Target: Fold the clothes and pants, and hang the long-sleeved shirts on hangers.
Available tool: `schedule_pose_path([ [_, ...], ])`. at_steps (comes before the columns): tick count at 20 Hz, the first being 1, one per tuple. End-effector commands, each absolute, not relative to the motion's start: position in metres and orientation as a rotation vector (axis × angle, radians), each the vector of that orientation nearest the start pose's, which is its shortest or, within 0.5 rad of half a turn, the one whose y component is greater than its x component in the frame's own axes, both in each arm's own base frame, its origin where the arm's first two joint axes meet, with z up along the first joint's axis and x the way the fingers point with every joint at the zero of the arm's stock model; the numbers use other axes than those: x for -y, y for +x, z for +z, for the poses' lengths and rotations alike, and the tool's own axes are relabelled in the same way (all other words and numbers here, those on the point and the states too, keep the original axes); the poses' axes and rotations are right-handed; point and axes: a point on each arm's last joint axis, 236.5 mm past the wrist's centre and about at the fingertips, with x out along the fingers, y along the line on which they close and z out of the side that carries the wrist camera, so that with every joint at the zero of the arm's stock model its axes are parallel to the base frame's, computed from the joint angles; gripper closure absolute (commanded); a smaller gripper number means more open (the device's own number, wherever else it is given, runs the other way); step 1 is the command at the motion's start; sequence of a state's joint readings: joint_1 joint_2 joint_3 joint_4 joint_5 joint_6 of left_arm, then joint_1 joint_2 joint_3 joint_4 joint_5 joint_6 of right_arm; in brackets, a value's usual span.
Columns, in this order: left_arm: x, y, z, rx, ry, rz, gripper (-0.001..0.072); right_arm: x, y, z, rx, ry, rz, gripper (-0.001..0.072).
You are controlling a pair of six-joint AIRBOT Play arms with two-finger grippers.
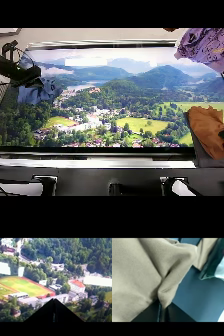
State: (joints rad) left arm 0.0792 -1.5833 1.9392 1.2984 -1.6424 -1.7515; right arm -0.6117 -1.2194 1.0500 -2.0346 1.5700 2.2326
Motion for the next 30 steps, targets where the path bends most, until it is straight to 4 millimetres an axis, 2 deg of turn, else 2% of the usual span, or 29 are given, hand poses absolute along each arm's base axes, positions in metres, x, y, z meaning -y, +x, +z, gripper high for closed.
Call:
schedule_pose_path([
  [1, 0.028, 0.444, 0.131, -1.285, -0.364, -0.062, 0.0691, 0.241, 0.142, 0.010, -1.500, 0.510, -1.378, 0.0682],
  [6, 0.028, 0.444, 0.131, -1.285, -0.364, -0.062, 0.0691, 0.245, 0.140, 0.005, -1.499, 0.479, -1.380, 0.0680],
  [7, 0.028, 0.444, 0.131, -1.285, -0.364, -0.062, 0.0691, 0.247, 0.139, 0.006, -1.497, 0.469, -1.385, 0.0652],
  [8, 0.028, 0.444, 0.131, -1.285, -0.364, -0.062, 0.0691, 0.250, 0.138, 0.008, -1.494, 0.453, -1.395, 0.0552],
  [10, 0.028, 0.444, 0.131, -1.285, -0.364, -0.062, 0.0691, 0.259, 0.134, 0.016, -1.490, 0.394, -1.414, 0.0299],
  [11, 0.028, 0.444, 0.131, -1.285, -0.364, -0.062, 0.0691, 0.266, 0.139, 0.021, -1.486, 0.355, -1.384, 0.0272],
  [12, 0.028, 0.444, 0.131, -1.285, -0.363, -0.062, 0.0691, 0.272, 0.149, 0.027, -1.462, 0.330, -1.343, 0.0273],
  [14, 0.028, 0.444, 0.131, -1.285, -0.363, -0.063, 0.0691, 0.277, 0.184, 0.043, -1.335, 0.393, -1.277, 0.0296],
  [15, 0.028, 0.444, 0.131, -1.284, -0.363, -0.063, 0.0691, 0.274, 0.213, 0.050, -1.242, 0.475, -1.202, 0.0341],
  [16, 0.028, 0.445, 0.132, -1.281, -0.363, -0.062, 0.0691, 0.264, 0.251, 0.058, -1.136, 0.574, -1.093, 0.0433],
  [17, 0.028, 0.445, 0.132, -1.277, -0.362, -0.063, 0.0691, 0.247, 0.288, 0.064, -1.059, 0.656, -0.949, 0.0495],
  [18, 0.029, 0.445, 0.133, -1.272, -0.345, -0.077, 0.0691, 0.224, 0.327, 0.072, -0.990, 0.706, -0.786, 0.0535],
  [19, 0.031, 0.445, 0.135, -1.259, -0.313, -0.098, 0.0691, 0.194, 0.357, 0.078, -0.959, 0.723, -0.650, 0.0585],
  [20, 0.035, 0.445, 0.137, -1.242, -0.288, -0.119, 0.0691, 0.159, 0.381, 0.082, -0.958, 0.693, -0.523, 0.0609],
  [21, 0.040, 0.441, 0.138, -1.228, -0.272, -0.135, 0.0691, 0.125, 0.398, 0.082, -0.973, 0.632, -0.427, 0.0679],
  [22, 0.045, 0.436, 0.137, -1.213, -0.269, -0.142, 0.0691, 0.086, 0.411, 0.083, -0.994, 0.543, -0.322, 0.0682],
  [24, 0.053, 0.419, 0.132, -1.186, -0.271, -0.147, 0.0691, 0.001, 0.425, 0.085, -1.021, 0.386, -0.111, 0.0682],
  [26, 0.063, 0.392, 0.122, -1.176, -0.271, -0.156, 0.0691, -0.077, 0.419, 0.085, -1.041, 0.243, 0.069, 0.0682],
  [28, 0.069, 0.365, 0.114, -1.174, -0.256, -0.163, 0.0691, -0.133, 0.403, 0.084, -1.054, 0.108, 0.194, 0.0682],
  [30, 0.066, 0.349, 0.110, -1.172, -0.230, -0.152, 0.0691, -0.168, 0.391, 0.083, -1.045, 0.010, 0.269, 0.0682],
])
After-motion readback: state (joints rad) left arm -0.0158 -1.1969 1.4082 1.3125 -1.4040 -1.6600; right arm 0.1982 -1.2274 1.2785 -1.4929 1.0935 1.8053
